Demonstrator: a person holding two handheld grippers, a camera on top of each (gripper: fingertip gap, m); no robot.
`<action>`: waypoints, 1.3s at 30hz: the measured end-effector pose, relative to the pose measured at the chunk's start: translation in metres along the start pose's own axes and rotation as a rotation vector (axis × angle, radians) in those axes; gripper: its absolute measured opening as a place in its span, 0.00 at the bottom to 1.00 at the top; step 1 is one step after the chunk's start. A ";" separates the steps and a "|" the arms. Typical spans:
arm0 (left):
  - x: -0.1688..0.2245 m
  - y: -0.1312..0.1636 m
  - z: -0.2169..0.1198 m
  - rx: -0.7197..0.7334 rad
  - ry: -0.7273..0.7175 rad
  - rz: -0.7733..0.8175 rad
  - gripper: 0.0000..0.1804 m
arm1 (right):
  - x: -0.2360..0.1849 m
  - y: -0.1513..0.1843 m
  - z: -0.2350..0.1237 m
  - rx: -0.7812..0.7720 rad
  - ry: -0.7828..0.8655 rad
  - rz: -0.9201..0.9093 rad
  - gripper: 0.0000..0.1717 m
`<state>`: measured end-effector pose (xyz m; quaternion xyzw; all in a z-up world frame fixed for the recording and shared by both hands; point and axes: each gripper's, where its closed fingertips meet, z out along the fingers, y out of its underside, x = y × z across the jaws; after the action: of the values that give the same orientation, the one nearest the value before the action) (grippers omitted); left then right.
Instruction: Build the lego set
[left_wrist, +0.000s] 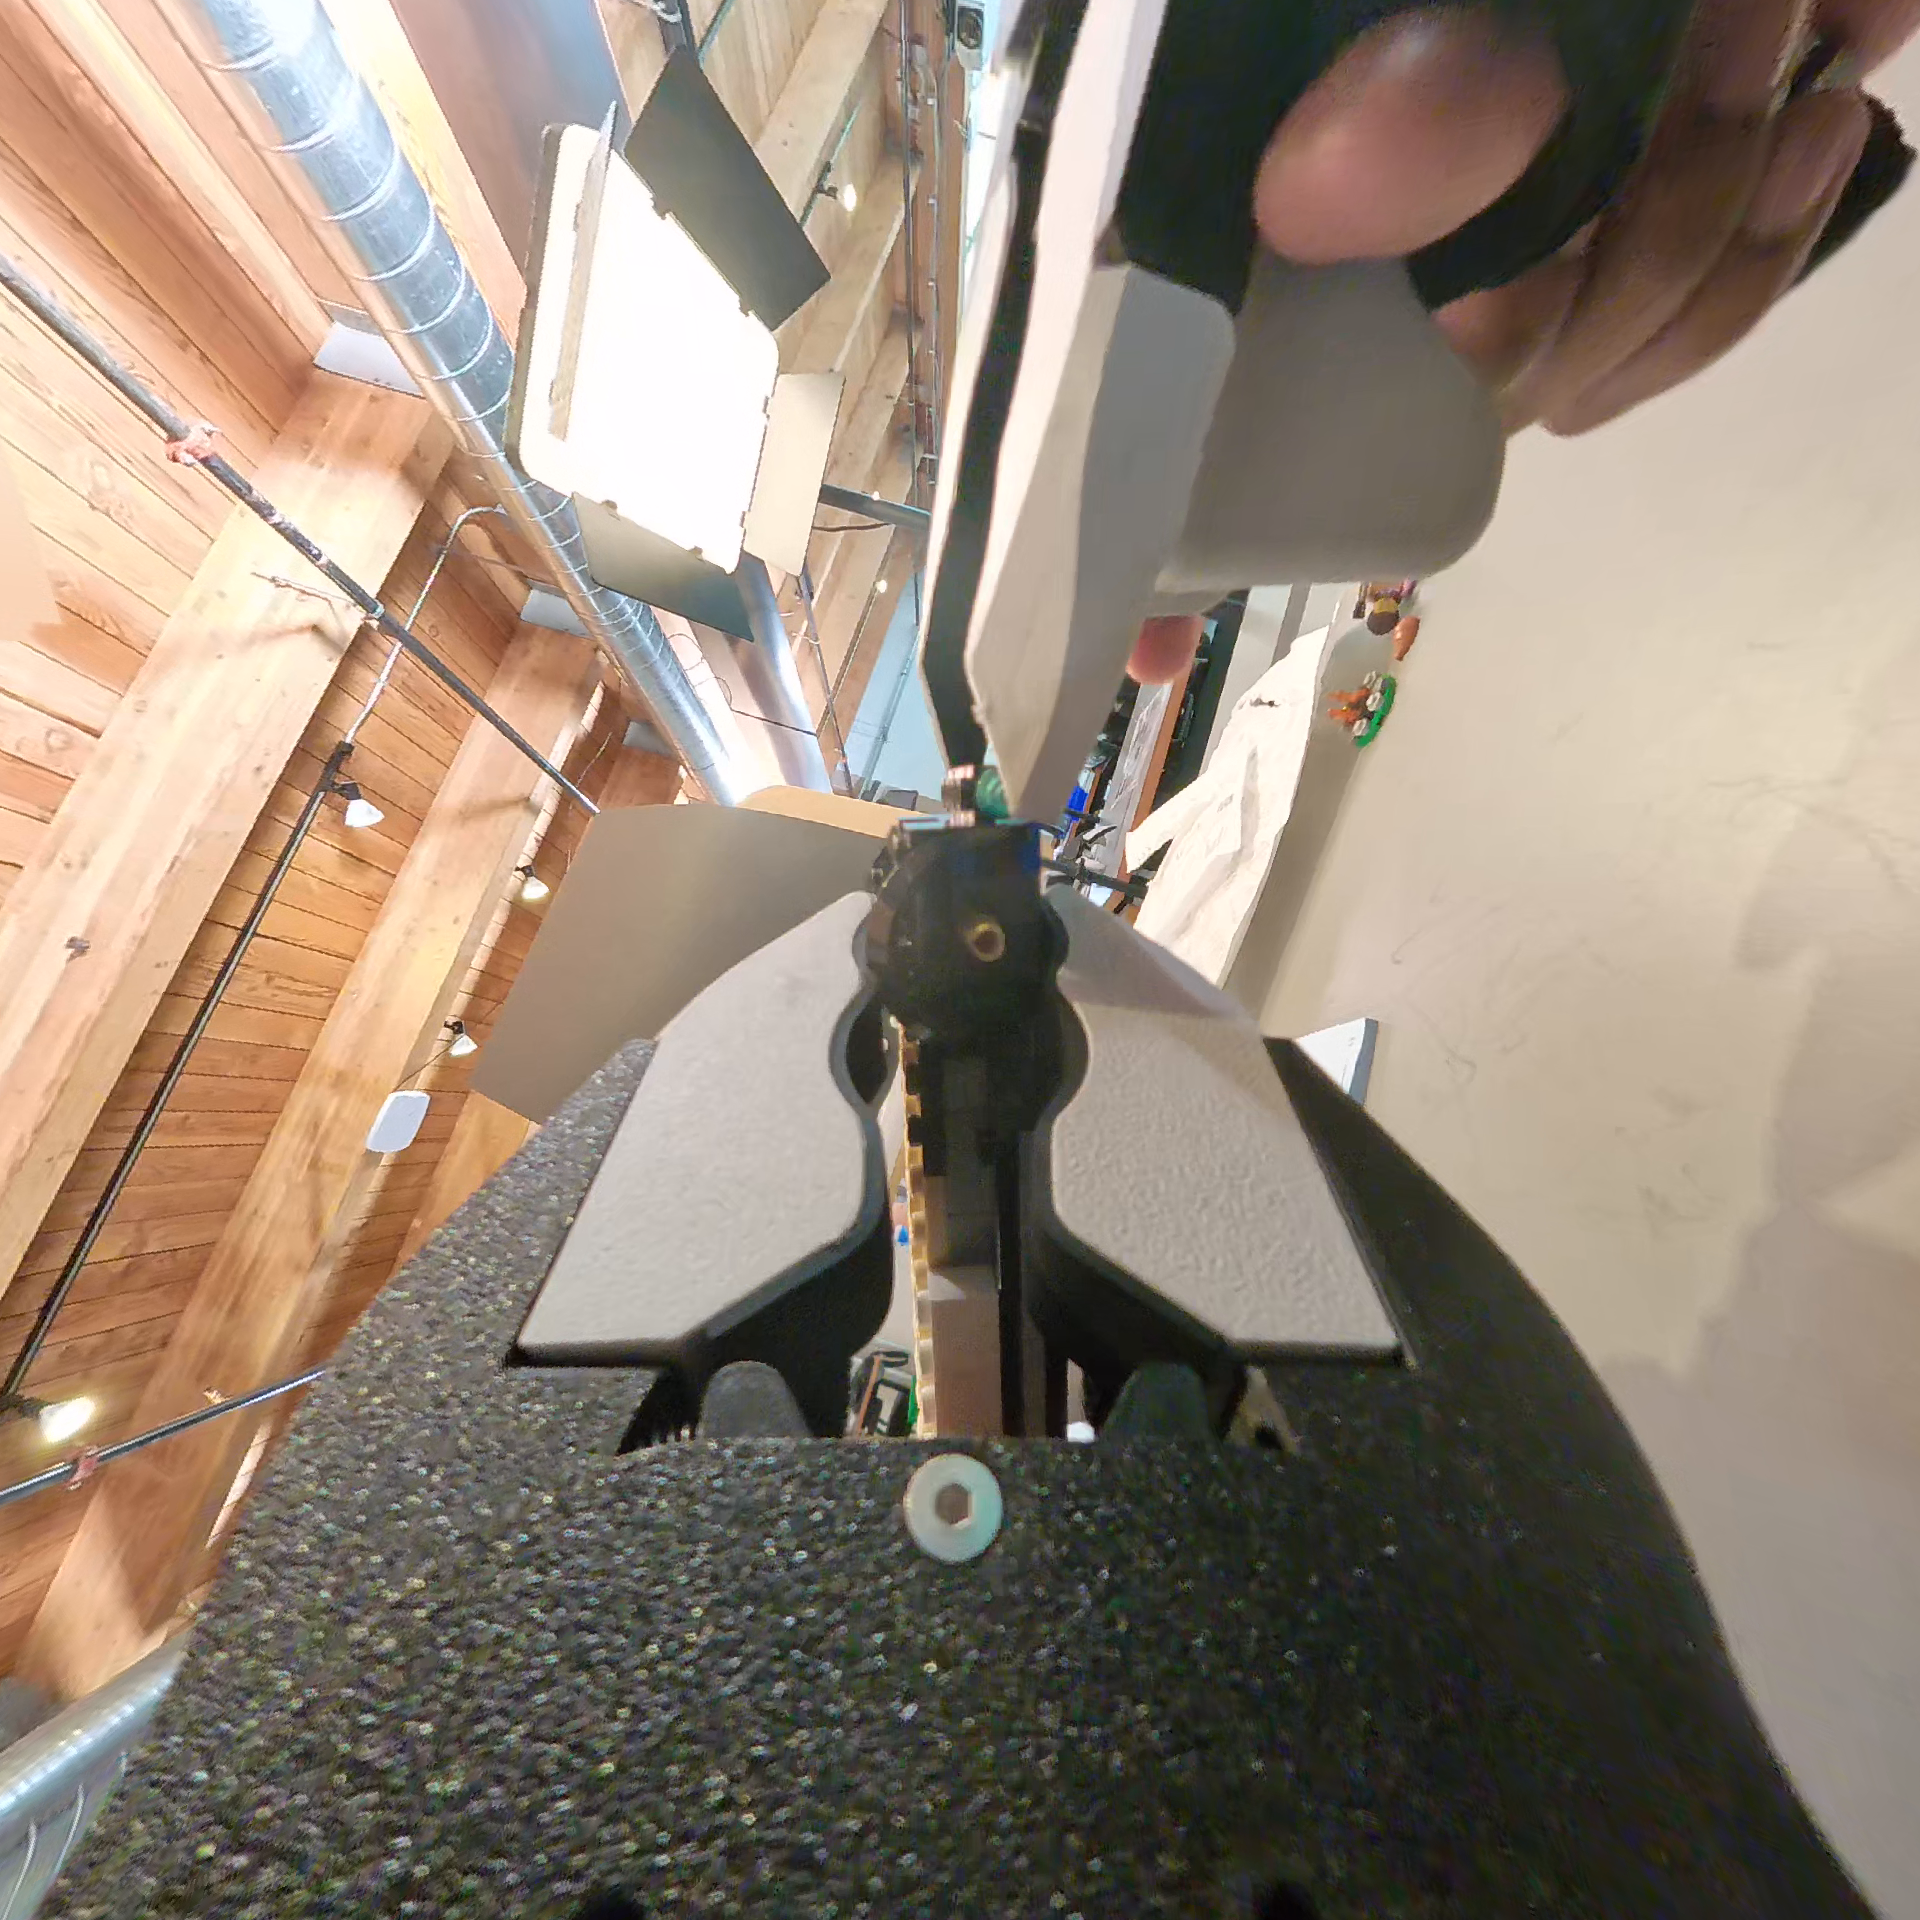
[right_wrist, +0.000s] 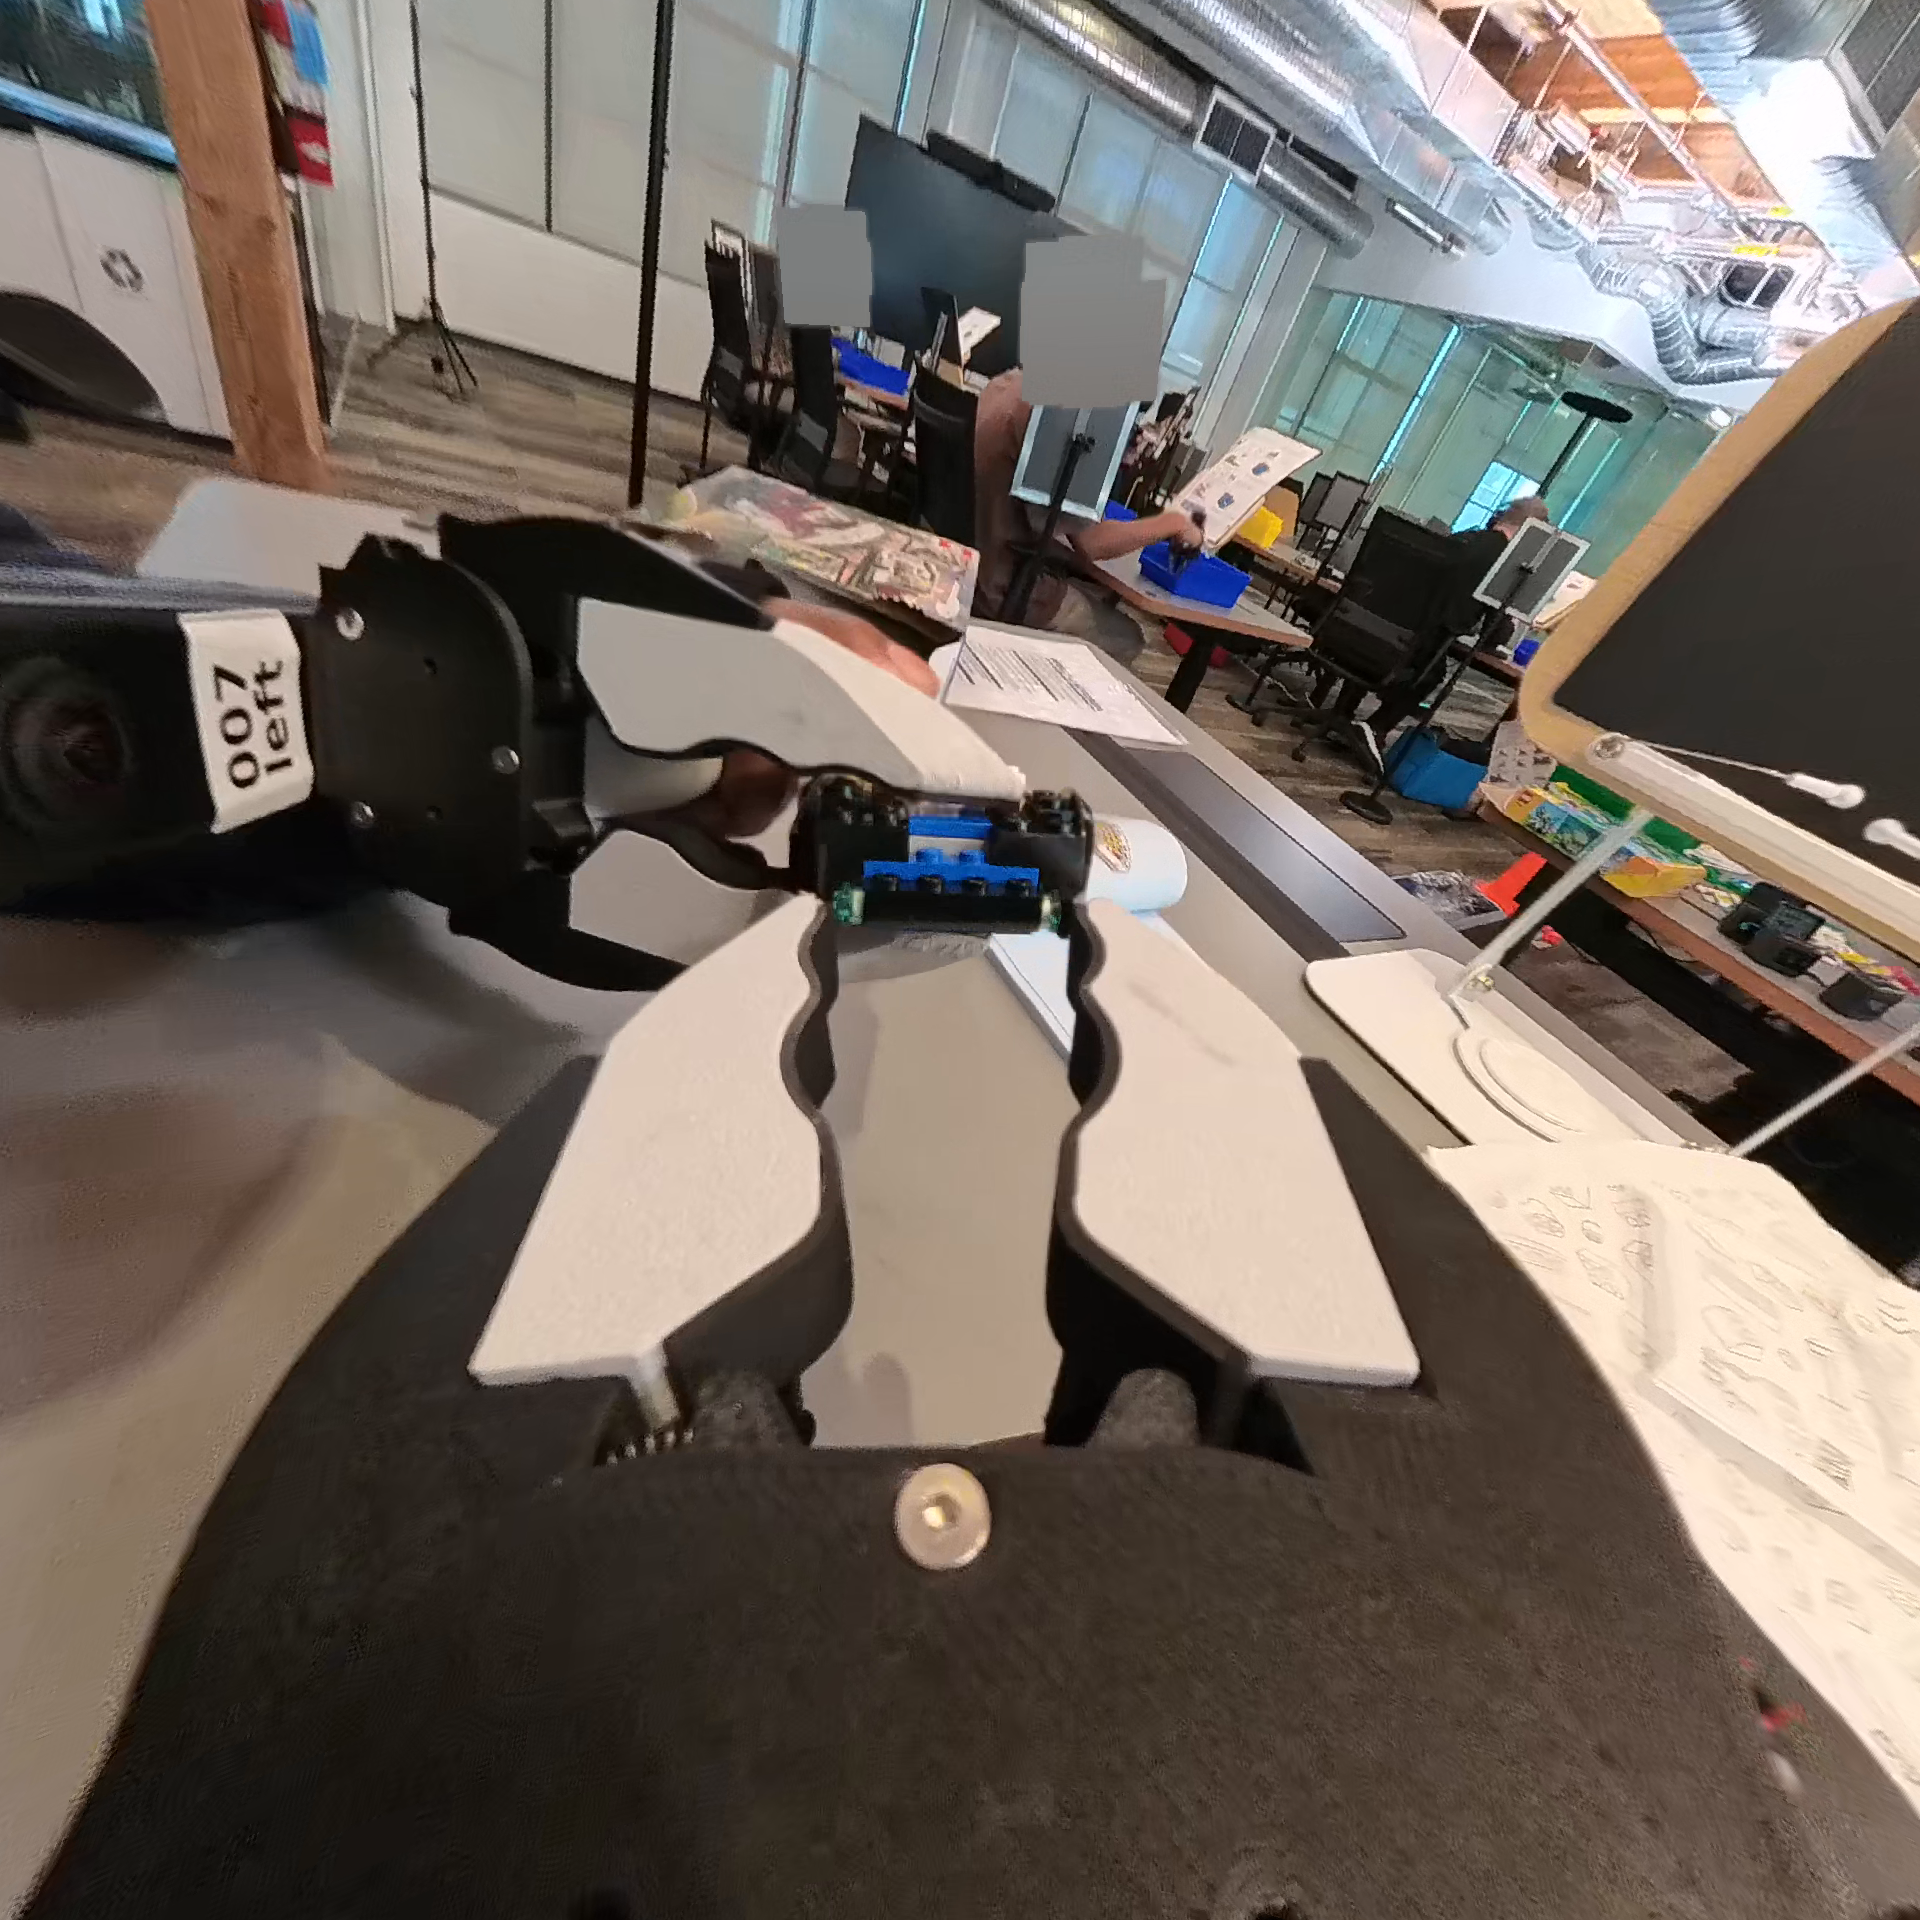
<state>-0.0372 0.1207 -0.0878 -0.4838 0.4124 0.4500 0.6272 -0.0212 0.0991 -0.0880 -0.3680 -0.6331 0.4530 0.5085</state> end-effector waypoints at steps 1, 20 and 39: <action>0.000 0.000 0.000 0.000 0.002 0.006 0.14 | 0.000 0.001 0.000 -0.011 0.002 -0.015 0.25; 0.001 0.001 0.002 0.005 0.013 -0.015 0.14 | 0.001 0.000 -0.003 0.010 -0.050 0.011 0.24; 0.012 -0.003 0.001 0.020 0.069 0.015 0.14 | -0.005 0.005 0.003 -0.037 -0.115 0.117 0.43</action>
<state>-0.0312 0.1233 -0.0982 -0.4896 0.4418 0.4337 0.6140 -0.0229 0.0952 -0.0942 -0.3873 -0.6470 0.4905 0.4368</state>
